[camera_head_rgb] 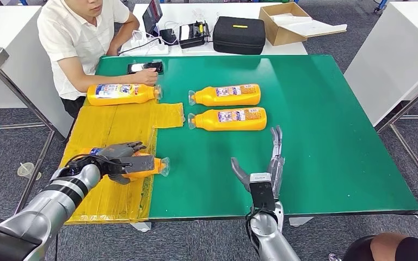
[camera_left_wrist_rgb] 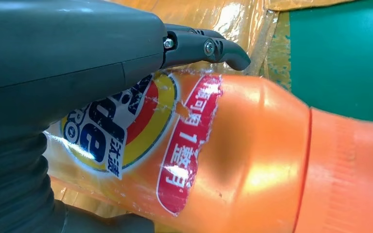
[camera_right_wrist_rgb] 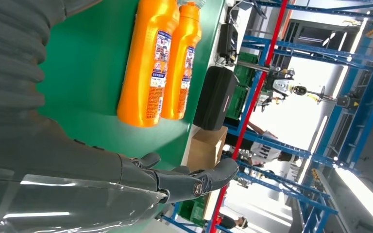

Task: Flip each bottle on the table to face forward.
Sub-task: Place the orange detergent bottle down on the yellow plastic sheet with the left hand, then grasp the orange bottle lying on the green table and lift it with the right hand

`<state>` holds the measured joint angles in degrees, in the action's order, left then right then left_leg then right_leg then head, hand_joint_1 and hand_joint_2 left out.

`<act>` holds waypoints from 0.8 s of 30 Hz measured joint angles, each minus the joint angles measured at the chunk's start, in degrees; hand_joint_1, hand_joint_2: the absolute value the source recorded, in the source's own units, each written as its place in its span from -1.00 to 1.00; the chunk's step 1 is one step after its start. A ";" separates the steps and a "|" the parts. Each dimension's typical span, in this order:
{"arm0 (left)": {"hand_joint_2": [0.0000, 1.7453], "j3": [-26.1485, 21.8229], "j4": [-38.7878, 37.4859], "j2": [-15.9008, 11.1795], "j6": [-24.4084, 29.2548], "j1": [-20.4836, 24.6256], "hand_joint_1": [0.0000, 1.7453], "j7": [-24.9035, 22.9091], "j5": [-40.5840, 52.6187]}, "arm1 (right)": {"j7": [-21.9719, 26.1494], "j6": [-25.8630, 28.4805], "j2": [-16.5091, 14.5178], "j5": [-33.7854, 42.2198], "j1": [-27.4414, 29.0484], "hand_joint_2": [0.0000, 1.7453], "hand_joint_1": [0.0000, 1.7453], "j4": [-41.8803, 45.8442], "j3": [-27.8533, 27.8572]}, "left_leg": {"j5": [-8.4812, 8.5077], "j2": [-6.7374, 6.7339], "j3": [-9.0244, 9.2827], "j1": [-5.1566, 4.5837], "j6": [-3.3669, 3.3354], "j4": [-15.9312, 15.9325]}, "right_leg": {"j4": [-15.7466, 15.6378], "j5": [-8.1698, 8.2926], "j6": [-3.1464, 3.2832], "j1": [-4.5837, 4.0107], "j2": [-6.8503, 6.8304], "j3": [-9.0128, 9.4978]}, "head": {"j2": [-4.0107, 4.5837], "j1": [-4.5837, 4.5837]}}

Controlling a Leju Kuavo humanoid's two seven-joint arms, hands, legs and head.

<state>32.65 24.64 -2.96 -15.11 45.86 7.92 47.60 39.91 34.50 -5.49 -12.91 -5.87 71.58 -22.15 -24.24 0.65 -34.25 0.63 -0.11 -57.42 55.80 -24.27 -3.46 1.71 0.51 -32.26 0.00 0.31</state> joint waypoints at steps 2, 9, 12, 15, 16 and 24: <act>1.00 -0.03 0.05 -0.11 0.69 0.00 -1.00 1.07 -1.54 | 0.00 -0.02 0.02 0.04 -0.05 1.00 -1.00 -0.07 -0.14 | 0.00 0.00 0.01 0.00 0.00 0.00 | 0.00 0.00 0.00 0.00 0.00 0.00 | 0.00 0.00; 1.00 -0.80 5.12 -0.66 4.62 -2.33 -1.00 4.70 -7.69 | 0.00 0.18 0.72 -0.57 -0.04 1.00 -1.00 -0.21 -0.44 | 0.01 0.04 -0.12 0.00 0.00 -0.03 | 0.00 0.00 0.00 0.01 -0.01 -0.10 | 0.00 0.00; 1.00 -0.94 9.47 -1.35 3.49 -3.73 -1.00 4.73 -10.50 | 0.00 0.32 1.13 -2.05 -0.02 1.00 -1.00 -0.30 -0.52 | 0.02 0.07 -0.23 0.00 -0.01 -0.03 | 0.00 0.00 0.00 0.03 -0.02 -0.19 | 0.00 0.00; 1.00 -0.70 14.78 -2.69 1.14 -4.97 -1.00 4.23 -14.67 | -0.02 0.52 1.55 -9.41 -0.45 1.00 -1.00 -2.29 -0.20 | 0.02 0.05 -0.33 0.00 -0.01 -0.03 | 0.00 0.00 0.00 0.03 -0.02 -0.29 | 0.00 0.00; 1.00 -0.45 16.41 -3.22 0.55 -5.30 -1.00 3.93 -16.05 | -0.03 0.58 1.62 -13.33 -0.78 1.00 -1.00 -3.68 0.21 | 0.02 0.06 -0.34 0.00 -0.01 -0.04 | 0.00 0.00 0.00 0.03 -0.02 -0.31 | 0.00 0.00; 1.00 2.46 23.00 -6.20 -0.24 -6.82 -1.00 2.98 -19.83 | -2.24 0.70 1.79 -29.56 -3.43 1.00 -1.00 -10.98 5.24 | 0.02 0.15 -0.38 0.00 -0.01 -0.04 | 0.00 0.00 0.00 0.01 -0.07 -0.35 | 0.00 0.00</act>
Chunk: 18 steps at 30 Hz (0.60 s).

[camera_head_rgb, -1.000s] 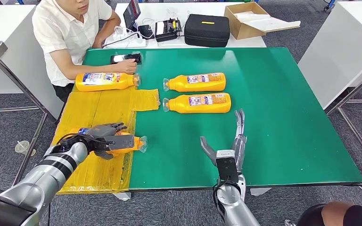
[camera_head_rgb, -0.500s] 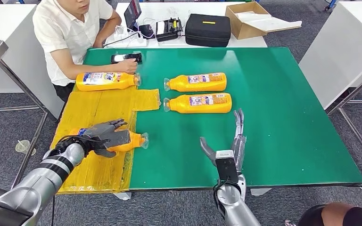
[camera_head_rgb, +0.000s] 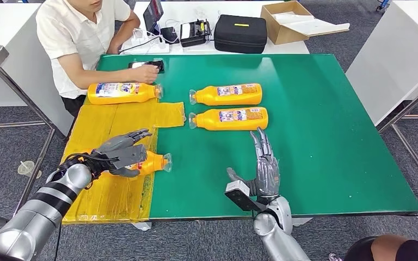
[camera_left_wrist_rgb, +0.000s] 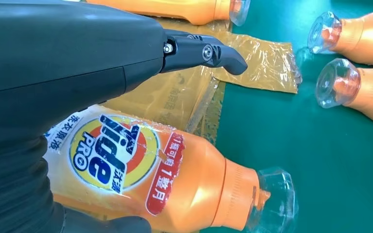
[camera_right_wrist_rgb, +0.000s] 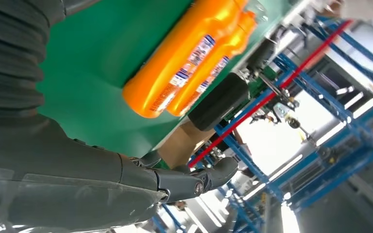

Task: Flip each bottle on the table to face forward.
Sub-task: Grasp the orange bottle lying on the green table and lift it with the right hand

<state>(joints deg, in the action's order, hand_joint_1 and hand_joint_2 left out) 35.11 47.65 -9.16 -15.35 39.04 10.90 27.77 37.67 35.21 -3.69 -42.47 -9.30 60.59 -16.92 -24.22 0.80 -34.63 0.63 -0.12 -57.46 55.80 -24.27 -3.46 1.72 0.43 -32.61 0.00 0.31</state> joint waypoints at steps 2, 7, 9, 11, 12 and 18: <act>1.00 0.62 0.23 -0.49 -0.34 0.00 -1.00 -0.03 -1.15 | -1.26 0.01 0.16 -3.16 -0.58 1.00 -1.00 -0.63 0.73 | 0.00 0.00 -0.01 0.00 0.00 0.00 | 0.00 0.00 0.00 0.00 -0.01 0.00 | 0.00 0.00; 1.00 2.07 0.43 -1.97 -3.02 0.05 -1.00 0.16 -4.40 | -3.35 -0.01 1.39 -3.95 -2.50 1.00 -1.00 -1.74 0.98 | 0.01 -0.02 -0.01 0.00 -0.01 -0.01 | 0.00 0.00 0.00 0.02 0.00 -0.01 | 0.00 0.00; 1.00 2.60 0.94 -2.93 -4.07 0.11 -1.00 0.43 -5.78 | -5.68 -0.02 2.28 -6.04 -3.21 1.00 -1.00 -2.29 0.90 | 0.01 -0.02 -0.01 0.00 -0.01 -0.02 | 0.00 0.00 0.00 0.02 0.01 -0.02 | 0.00 0.00; 1.00 3.09 1.90 -3.96 -4.57 0.12 -1.00 0.61 -7.24 | -10.73 -0.03 3.55 -10.93 -4.20 1.00 -1.00 -3.42 0.73 | 0.01 -0.01 -0.02 -0.01 -0.01 -0.02 | 0.00 0.00 0.00 0.02 0.00 -0.01 | 0.00 0.00; 1.00 3.27 2.49 -4.40 -4.57 0.08 -1.00 0.62 -7.88 | -13.47 -0.03 4.26 -13.54 -4.84 1.00 -1.00 -4.24 0.63 | 0.01 -0.01 -0.03 -0.01 -0.01 -0.02 | 0.00 0.00 0.00 0.02 0.00 -0.01 | 0.00 0.00; 1.00 3.66 6.67 -5.12 -1.02 -2.45 -1.00 0.50 -9.72 | -19.33 -0.32 7.68 -18.80 -9.04 1.00 -1.00 -8.86 0.40 | 0.01 0.00 -0.03 -0.01 -0.02 -0.04 | 0.00 0.00 -0.01 0.03 -0.01 -0.02 | 0.00 0.00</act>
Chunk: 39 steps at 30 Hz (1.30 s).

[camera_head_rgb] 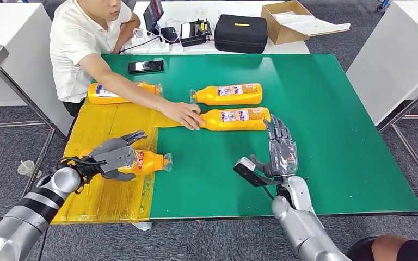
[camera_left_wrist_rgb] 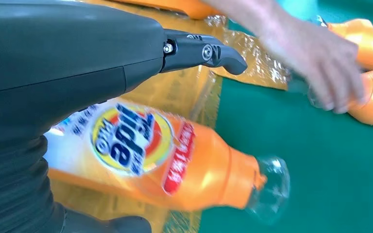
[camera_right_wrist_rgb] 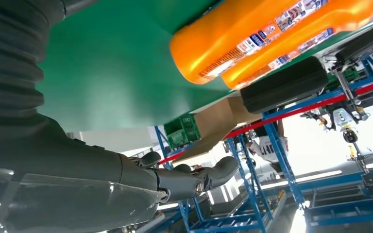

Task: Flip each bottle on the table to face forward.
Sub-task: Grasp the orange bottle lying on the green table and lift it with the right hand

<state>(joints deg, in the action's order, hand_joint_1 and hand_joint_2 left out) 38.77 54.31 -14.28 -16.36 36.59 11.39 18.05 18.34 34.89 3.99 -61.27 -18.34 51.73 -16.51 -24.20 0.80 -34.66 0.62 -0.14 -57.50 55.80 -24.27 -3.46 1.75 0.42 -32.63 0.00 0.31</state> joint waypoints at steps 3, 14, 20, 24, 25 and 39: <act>1.00 0.00 1.18 0.11 0.63 -1.04 -1.00 -0.09 -0.05 | -0.31 -0.04 0.61 -0.28 -0.92 1.00 -1.00 -1.02 -0.03 | 0.00 0.02 -0.01 0.00 0.00 0.00 | 0.00 0.00 0.00 -0.01 -0.01 -0.01 | 0.00 0.00; 1.00 -5.78 8.72 5.19 8.25 -9.97 -1.00 -1.25 -1.41 | -5.89 -1.92 1.91 -3.46 -1.05 1.00 -1.00 -1.94 -0.60 | -0.01 0.02 -0.12 -0.01 0.00 0.00 | -0.02 0.00 0.00 0.01 -0.02 -0.10 | 0.00 0.00; 1.00 -7.91 11.56 6.06 8.47 -12.73 -1.00 -1.56 0.82 | -9.32 -5.56 2.70 -5.44 -1.20 1.00 -1.00 -2.65 -0.62 | 0.00 0.02 -0.12 -0.01 0.00 0.00 | -0.01 0.00 0.00 -0.02 -0.02 -0.12 | 0.00 0.00; 1.00 -9.03 13.31 6.62 8.60 -14.08 -1.00 -1.57 1.32 | -11.08 -10.15 3.24 -5.45 -1.78 1.00 -1.00 -3.57 -0.62 | 0.00 0.02 -0.13 0.00 0.00 0.01 | 0.00 0.00 0.00 -0.02 -0.03 -0.12 | 0.00 0.01; 1.00 -9.23 13.74 6.78 8.63 -14.33 -1.00 -1.58 1.45 | -11.38 -11.31 3.36 -5.35 -1.93 1.00 -1.00 -3.88 -0.62 | 0.00 0.02 -0.14 0.00 0.00 0.01 | 0.00 0.00 0.00 -0.01 -0.03 -0.12 | 0.00 0.01; 1.00 -10.89 15.52 8.36 8.28 -15.49 -1.00 -1.87 1.20 | -17.13 -20.21 3.82 -5.72 -6.45 1.00 -1.00 -11.08 -0.72 | 0.01 0.05 -0.15 -0.01 -0.02 0.00 | -0.01 0.00 0.00 -0.01 -0.06 -0.15 | 0.00 0.00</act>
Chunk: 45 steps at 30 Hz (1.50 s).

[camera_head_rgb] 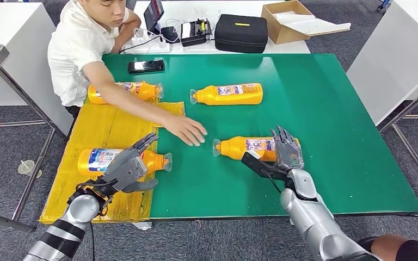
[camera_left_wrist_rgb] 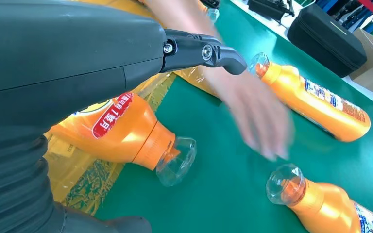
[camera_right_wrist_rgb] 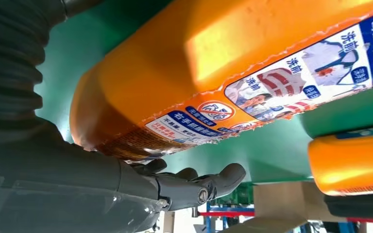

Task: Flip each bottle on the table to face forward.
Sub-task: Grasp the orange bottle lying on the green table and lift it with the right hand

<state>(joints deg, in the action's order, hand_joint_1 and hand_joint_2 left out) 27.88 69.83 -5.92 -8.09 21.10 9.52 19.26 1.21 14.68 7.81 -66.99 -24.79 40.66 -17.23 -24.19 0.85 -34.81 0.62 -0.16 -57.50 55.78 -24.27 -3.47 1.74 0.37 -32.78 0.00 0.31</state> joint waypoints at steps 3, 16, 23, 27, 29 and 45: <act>1.00 -0.27 0.00 0.18 0.00 -0.06 -1.00 -0.01 -0.04 | -0.71 -0.61 0.05 -0.71 -1.21 1.00 -1.00 -1.49 -0.11 | 0.01 0.00 0.03 0.00 -0.01 0.00 | 0.00 0.00 0.00 0.00 0.00 0.03 | 0.00 0.00; 1.00 -1.10 -0.33 1.12 -0.17 0.24 -1.00 0.10 -0.13 | -0.65 -8.50 1.88 -2.72 -6.99 1.00 1.00 -7.57 -2.39 | 0.05 0.03 0.18 0.00 -0.07 -0.02 | -0.02 0.05 -0.07 0.01 -0.02 0.19 | 0.00 0.00; 1.00 -1.09 -1.58 1.91 -0.55 1.30 -1.00 1.02 -0.55 | 2.36 -13.58 3.19 -3.52 -10.82 1.00 1.00 -10.79 -5.31 | 0.05 0.01 0.25 -0.01 -0.08 -0.04 | -0.02 0.08 -0.10 0.01 -0.01 0.24 | 0.00 0.00; 1.00 -1.07 -2.15 2.19 -0.55 1.55 -1.00 1.08 -0.72 | 2.66 -13.98 3.44 -3.54 -11.61 1.00 1.00 -11.76 -6.27 | 0.05 0.01 0.27 -0.01 -0.08 -0.03 | -0.02 0.08 -0.10 0.00 -0.01 0.25 | 0.00 0.00; 1.00 -1.05 -2.43 2.28 -0.55 1.75 -1.00 1.09 -0.74 | 2.67 -13.99 3.49 -3.54 -11.87 1.00 1.00 -12.19 -6.66 | 0.05 0.01 0.27 0.00 -0.08 -0.03 | -0.02 0.08 -0.10 0.00 -0.01 0.25 | 0.00 0.00; 1.00 -0.75 -5.04 4.05 -1.38 3.08 -1.00 3.49 -5.14 | 18.37 -21.89 4.06 14.41 -12.20 1.00 1.00 -13.15 -4.40 | -0.05 -0.36 0.83 0.01 -0.05 -0.01 | -0.09 0.10 -0.08 -0.03 0.31 0.62 | 0.00 0.00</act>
<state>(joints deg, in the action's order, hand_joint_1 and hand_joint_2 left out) 27.12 64.80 -1.87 -9.46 24.19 13.01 14.12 19.58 -7.21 11.87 -52.58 -36.99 27.51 -21.63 -24.24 0.49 -33.99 0.63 -0.20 -57.51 55.69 -24.17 -3.55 1.71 0.68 -32.16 0.00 0.31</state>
